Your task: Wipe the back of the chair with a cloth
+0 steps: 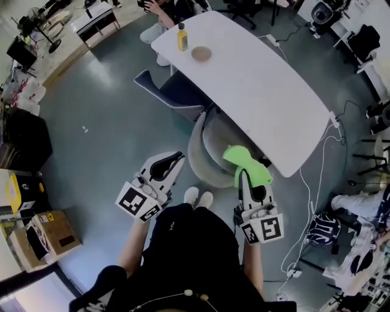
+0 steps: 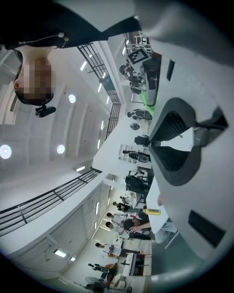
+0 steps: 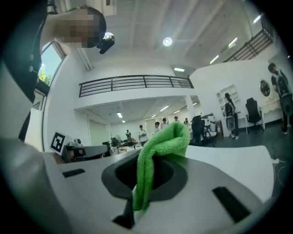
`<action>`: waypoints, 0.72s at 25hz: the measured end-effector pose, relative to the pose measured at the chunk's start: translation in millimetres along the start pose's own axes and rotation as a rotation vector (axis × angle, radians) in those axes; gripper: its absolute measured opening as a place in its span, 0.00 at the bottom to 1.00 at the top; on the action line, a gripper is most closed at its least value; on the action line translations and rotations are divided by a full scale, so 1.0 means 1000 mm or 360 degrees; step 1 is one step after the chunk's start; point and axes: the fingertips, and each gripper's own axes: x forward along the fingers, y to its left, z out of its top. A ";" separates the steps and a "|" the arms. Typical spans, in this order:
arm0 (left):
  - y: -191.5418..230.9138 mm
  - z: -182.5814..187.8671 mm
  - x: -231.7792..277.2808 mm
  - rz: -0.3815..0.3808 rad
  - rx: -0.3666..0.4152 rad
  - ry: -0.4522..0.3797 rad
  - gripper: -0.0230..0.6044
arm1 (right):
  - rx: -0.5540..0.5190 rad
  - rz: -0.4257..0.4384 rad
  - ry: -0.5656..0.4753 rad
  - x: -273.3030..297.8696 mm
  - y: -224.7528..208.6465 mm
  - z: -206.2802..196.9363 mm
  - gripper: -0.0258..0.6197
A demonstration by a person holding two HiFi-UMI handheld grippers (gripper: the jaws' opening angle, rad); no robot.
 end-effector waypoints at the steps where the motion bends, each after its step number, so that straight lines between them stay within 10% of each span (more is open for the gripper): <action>1: -0.005 0.004 0.006 -0.0038 0.0019 -0.0028 0.10 | -0.0030 -0.0036 -0.0044 -0.003 -0.002 0.005 0.07; 18: -0.076 0.021 0.074 -0.0327 0.0246 -0.0072 0.09 | -0.0190 -0.0282 -0.0461 -0.049 -0.009 0.067 0.07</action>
